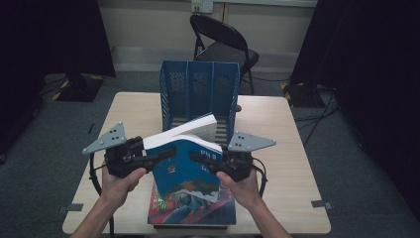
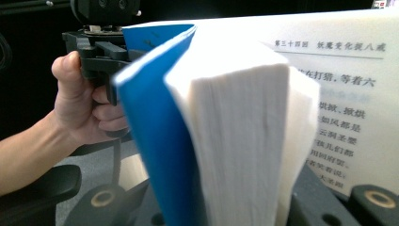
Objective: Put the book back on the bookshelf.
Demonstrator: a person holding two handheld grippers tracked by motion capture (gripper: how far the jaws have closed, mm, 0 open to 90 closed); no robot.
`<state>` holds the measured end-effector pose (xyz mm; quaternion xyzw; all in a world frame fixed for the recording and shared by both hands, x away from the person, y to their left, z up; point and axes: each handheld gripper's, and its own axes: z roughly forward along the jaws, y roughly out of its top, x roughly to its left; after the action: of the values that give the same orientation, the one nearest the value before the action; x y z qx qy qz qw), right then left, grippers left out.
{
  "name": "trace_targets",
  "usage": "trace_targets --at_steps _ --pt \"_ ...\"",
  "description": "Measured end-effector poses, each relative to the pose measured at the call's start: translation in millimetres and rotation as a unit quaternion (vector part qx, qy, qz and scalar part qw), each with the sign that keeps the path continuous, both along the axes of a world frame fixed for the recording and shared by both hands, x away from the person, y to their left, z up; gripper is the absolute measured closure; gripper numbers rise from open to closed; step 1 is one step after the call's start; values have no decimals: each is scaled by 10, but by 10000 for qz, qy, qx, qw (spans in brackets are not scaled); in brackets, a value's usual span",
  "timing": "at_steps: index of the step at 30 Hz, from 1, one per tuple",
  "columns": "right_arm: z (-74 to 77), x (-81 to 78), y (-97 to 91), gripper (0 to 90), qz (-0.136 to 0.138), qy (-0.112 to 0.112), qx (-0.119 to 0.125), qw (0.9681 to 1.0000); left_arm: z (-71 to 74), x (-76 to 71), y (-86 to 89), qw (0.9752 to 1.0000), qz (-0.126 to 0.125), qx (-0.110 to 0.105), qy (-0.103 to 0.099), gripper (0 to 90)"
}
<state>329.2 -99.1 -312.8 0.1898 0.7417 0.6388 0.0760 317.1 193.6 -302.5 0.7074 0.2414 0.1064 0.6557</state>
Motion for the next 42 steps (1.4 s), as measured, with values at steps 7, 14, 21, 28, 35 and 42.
trace_targets --at_steps 7,14,21,28,35,42 --pt "11 -55 -91 673 -155 -125 -149 9997 1 -66 26 10000 -28 77 -47 556" --pt "17 -113 -239 585 -462 -209 -273 9983 -3 -119 29 9999 -85 118 -90 554" --pt "-45 -4 -429 521 -889 -118 -277 9956 35 -184 6 9991 -79 379 -176 566" --pt "-214 137 -312 388 -550 247 -261 9978 25 -183 11 9989 -74 397 -228 567" --pt "-212 146 -316 419 -629 274 -346 9970 -33 -164 -18 9994 -5 248 -222 563" --pt "-213 158 -325 441 -633 301 -359 9969 -84 -140 -92 9985 172 347 -395 567"
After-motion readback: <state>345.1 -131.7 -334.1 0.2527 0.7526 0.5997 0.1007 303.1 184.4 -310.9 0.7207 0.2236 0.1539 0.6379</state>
